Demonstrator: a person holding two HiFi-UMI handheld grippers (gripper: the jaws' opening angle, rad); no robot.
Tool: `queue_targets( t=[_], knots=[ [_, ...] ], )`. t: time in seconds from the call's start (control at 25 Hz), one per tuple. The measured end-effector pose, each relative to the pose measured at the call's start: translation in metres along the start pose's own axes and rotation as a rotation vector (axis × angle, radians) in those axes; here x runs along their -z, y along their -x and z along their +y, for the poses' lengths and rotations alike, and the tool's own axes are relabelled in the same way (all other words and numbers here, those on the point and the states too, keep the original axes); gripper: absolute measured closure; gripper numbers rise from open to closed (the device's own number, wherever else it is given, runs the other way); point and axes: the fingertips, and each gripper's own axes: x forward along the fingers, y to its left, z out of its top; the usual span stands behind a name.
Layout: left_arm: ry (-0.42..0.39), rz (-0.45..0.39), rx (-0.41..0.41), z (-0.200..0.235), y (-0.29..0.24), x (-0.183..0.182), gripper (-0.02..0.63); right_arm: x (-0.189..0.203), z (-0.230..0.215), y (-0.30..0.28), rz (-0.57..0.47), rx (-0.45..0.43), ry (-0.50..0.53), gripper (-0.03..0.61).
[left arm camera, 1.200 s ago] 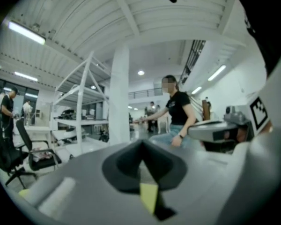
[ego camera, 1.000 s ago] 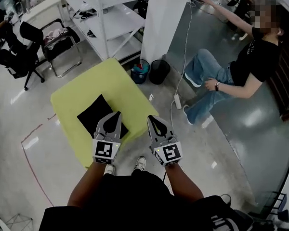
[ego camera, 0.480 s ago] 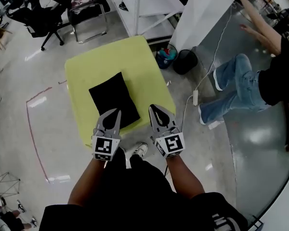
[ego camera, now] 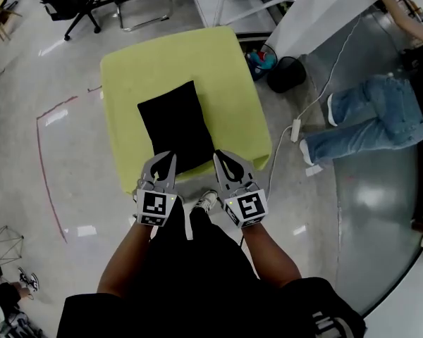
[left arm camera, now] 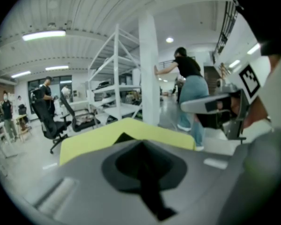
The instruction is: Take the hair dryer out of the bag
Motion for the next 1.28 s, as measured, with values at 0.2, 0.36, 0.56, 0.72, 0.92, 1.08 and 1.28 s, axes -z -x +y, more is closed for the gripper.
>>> queue_targets(
  t=[0.2,0.36,0.56,0.72,0.92,1.08,1.28],
  knots=[
    [-0.036,0.104,0.056,-0.015,-0.008,0.046,0.479,0.034,0.002,0.002,0.052,0.012,-0.116,0.571],
    [-0.070,0.225,0.118,-0.028,-0.017,0.083,0.403,0.053,0.004,-0.001,0.084,0.008,-0.148,0.571],
    [-0.181,0.369,0.205,-0.045,-0.026,0.123,0.317,0.073,0.015,-0.001,0.118,-0.005,-0.240,0.571],
    [-0.239,0.398,0.201,-0.045,-0.035,0.135,0.306,0.089,0.023,-0.003,0.146,-0.020,-0.260,0.571],
    [-0.282,0.422,0.180,-0.045,-0.041,0.144,0.307,0.106,0.030,0.000,0.189,-0.043,-0.255,0.571],
    [-0.301,0.449,0.191,-0.045,-0.049,0.149,0.314,0.117,0.037,-0.001,0.218,-0.063,-0.255,0.571],
    [-0.301,0.477,0.214,-0.046,-0.053,0.155,0.343,0.125,0.042,-0.001,0.241,-0.070,-0.259,0.571]
  ],
)
